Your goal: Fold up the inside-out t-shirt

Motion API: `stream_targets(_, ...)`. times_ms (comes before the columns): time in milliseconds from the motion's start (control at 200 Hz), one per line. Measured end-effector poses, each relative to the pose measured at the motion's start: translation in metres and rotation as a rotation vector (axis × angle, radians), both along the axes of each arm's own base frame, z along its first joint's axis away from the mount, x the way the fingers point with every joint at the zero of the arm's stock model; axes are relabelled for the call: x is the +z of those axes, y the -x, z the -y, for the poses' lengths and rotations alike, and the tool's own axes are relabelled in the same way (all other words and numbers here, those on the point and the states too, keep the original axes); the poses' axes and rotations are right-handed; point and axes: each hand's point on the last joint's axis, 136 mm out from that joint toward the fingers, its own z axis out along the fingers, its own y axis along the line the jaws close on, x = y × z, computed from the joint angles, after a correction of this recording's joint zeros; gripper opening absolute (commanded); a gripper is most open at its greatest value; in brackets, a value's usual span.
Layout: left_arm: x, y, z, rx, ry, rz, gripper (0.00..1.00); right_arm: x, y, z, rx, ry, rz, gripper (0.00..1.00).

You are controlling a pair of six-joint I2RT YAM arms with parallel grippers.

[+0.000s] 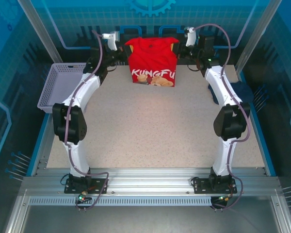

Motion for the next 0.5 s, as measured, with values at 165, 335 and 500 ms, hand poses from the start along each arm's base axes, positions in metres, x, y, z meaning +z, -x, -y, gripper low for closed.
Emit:
stream_targets(165,-0.005,0.063,0.001,-0.013,-0.007,-0.042,0.0,-0.013,0.054,-0.003,0.024,0.058,-0.085,0.03)
stream_targets(335,0.038,0.118,0.006,-0.024,-0.016,0.058,0.0,0.018,0.109,-0.008,0.027,0.106,-0.025,0.03)
stream_targets(500,0.043,0.113,0.003,0.005,-0.036,0.09,0.0,0.034,0.113,-0.004,-0.003,0.127,0.03,0.03)
